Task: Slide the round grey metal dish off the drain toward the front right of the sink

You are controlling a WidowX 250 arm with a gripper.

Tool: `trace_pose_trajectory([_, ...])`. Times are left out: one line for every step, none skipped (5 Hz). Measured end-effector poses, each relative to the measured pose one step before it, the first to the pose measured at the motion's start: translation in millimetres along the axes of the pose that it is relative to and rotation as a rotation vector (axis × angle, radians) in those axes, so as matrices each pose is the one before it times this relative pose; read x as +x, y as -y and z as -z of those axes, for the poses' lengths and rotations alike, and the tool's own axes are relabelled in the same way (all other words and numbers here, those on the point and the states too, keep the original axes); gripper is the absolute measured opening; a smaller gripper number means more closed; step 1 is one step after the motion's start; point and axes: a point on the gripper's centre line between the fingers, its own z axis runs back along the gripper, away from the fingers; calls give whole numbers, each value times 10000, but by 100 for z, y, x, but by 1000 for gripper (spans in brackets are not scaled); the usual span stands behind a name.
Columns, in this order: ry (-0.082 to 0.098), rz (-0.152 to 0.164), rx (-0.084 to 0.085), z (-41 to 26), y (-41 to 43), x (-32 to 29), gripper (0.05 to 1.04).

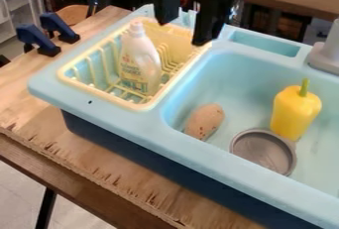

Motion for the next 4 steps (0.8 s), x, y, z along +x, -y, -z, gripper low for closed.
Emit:
trace_pose_trajectory([-845,552,696,2302,838,452,1011])
trace_pose_trajectory([-146,240,-1,979,790,591,1011])
trace_pose_trajectory([79,-45,-85,120,1140,330,1011])
trace_pose_trajectory([-283,35,198,154,844,-532,1011])
